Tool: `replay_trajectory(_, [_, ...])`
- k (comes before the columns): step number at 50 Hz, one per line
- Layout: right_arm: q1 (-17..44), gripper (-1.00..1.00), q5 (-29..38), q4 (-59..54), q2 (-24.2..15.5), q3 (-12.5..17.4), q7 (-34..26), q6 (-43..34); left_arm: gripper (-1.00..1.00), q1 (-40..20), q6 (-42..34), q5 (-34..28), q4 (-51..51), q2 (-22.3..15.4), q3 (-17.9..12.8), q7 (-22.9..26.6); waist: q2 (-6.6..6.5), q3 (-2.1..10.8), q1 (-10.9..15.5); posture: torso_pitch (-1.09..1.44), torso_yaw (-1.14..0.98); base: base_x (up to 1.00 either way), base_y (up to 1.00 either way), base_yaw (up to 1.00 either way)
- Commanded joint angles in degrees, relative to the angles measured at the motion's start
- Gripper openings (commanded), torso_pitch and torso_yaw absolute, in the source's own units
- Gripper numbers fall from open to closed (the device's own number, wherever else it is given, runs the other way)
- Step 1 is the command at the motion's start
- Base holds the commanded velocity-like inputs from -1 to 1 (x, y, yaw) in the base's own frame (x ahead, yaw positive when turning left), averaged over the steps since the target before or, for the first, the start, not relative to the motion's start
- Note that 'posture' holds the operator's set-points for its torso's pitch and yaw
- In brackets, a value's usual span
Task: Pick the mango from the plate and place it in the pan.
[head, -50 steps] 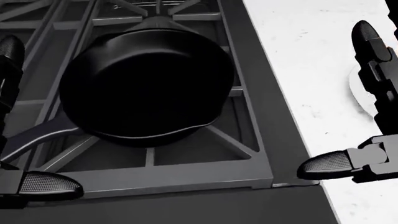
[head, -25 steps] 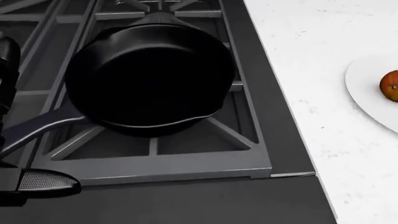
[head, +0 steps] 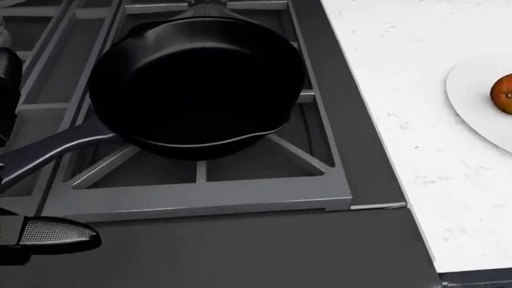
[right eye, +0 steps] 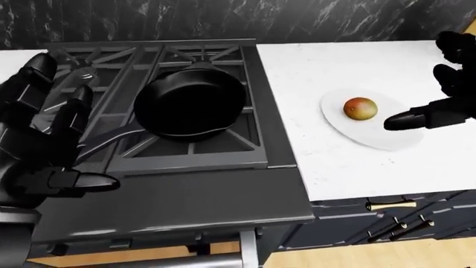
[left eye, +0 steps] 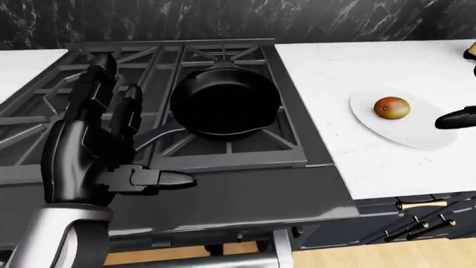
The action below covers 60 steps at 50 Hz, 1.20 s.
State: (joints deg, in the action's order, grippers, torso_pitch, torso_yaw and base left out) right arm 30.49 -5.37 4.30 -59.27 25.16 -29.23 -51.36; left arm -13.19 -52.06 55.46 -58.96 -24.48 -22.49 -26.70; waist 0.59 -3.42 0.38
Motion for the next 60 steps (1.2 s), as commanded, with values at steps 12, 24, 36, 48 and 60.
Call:
replay_trajectory(12, [24.7,1.00,30.6,-14.2,-7.5,-12.1,-29.6,26.1,1.00,-0.4,1.9,-1.5,-1.0,0.2,-0.2,1.2,-0.55,1.34,-0.7,0.00,0.00,0.00,0.00,0.00])
replay_trajectory(24, [40.4,1.00,46.8,-29.8,-1.0,-14.5,-38.0,53.3,1.00,-0.4,1.9,-0.5,-1.0,-0.3,-0.7,0.7,-1.47,1.29,-1.2,0.00,0.00,0.00,0.00,0.00])
replay_trajectory(36, [51.6,1.00,55.8,-45.4,1.2,-17.1,-41.3,72.5,1.00,-1.0,0.9,-2.1,-1.0,0.9,-0.8,1.9,-2.11,1.04,-1.5,0.00,0.00,0.00,0.00,0.00])
replay_trajectory(48, [53.8,1.00,57.9,-48.5,3.8,-17.3,-44.8,77.3,1.00,-0.5,1.4,-2.0,-1.0,0.7,-0.8,2.0,-2.23,0.84,-1.8,0.00,0.00,0.00,0.00,0.00])
replay_trajectory(60, [52.8,1.00,59.4,-49.9,5.6,-17.6,-45.3,78.7,1.00,-1.1,0.9,-1.2,-1.0,0.5,-1.2,1.4,-2.27,0.83,-1.7,0.00,0.00,0.00,0.00,0.00])
